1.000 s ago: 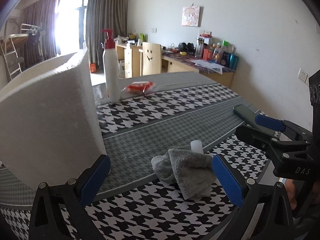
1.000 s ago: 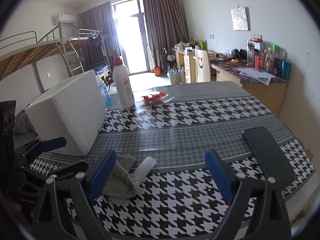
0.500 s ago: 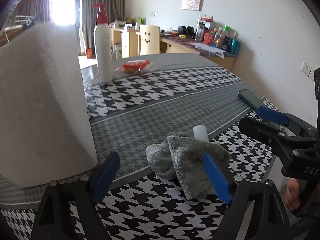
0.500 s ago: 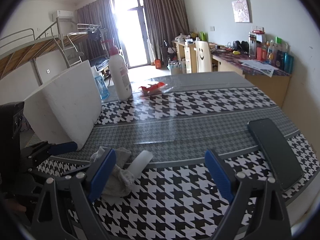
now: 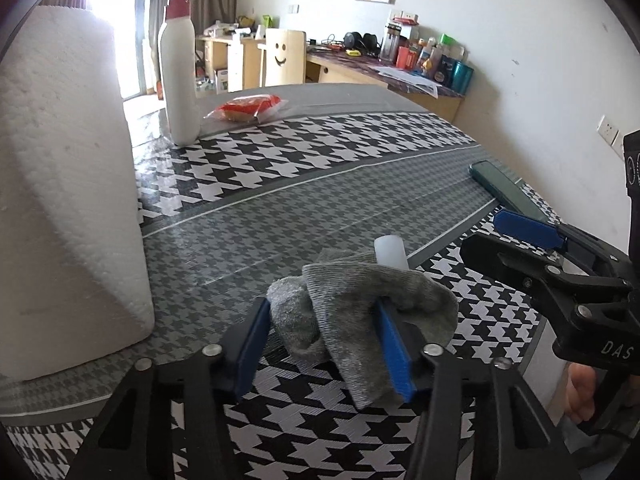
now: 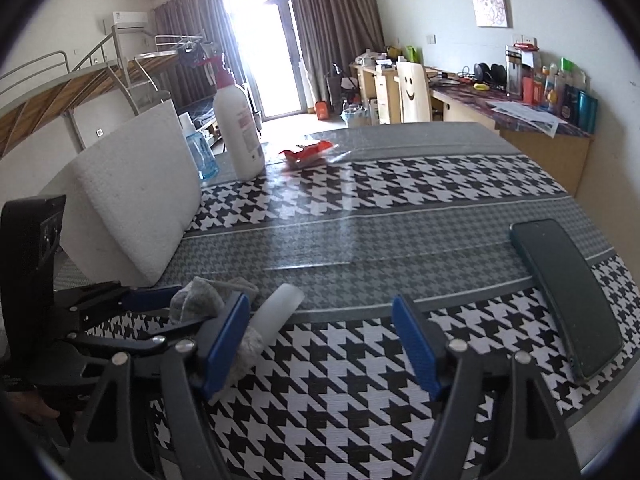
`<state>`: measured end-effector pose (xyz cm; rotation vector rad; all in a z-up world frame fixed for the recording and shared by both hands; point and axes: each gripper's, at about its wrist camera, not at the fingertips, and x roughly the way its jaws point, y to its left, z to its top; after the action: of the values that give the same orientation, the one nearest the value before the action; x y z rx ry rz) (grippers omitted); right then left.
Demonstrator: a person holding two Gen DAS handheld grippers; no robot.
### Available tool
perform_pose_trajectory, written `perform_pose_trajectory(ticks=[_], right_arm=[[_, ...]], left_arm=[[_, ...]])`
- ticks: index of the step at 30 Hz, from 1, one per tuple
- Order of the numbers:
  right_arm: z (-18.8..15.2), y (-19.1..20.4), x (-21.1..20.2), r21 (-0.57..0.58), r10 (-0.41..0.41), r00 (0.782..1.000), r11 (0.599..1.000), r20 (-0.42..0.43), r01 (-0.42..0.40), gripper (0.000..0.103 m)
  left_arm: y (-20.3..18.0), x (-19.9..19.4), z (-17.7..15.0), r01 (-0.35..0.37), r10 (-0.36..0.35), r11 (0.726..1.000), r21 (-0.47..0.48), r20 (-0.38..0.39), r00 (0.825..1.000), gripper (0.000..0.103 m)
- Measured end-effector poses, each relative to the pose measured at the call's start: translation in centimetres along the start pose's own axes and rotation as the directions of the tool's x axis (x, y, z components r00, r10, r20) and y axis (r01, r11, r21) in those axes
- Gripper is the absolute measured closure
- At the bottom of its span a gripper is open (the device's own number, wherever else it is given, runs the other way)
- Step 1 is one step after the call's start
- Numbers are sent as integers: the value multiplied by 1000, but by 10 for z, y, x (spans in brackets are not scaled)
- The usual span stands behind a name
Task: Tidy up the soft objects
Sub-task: 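Lower the left tool onto the grey cloth while the right tool nears the white tube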
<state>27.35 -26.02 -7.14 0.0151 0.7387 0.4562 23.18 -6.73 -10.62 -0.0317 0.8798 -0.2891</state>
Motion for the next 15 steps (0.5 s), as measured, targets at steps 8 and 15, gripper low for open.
perform_pose_trajectory(ticks=[8,15], right_arm=[[0,0,1,-5,0,1000,1000,-4,0,25],[1,7,3,-20,10,1000,1000,-11,-10,25]], left_arm=[[-2,-2,-3,10,-11,1000,11,9,1000,87],[-2,-20,-3,-8,7,1000,23,61,998,90]])
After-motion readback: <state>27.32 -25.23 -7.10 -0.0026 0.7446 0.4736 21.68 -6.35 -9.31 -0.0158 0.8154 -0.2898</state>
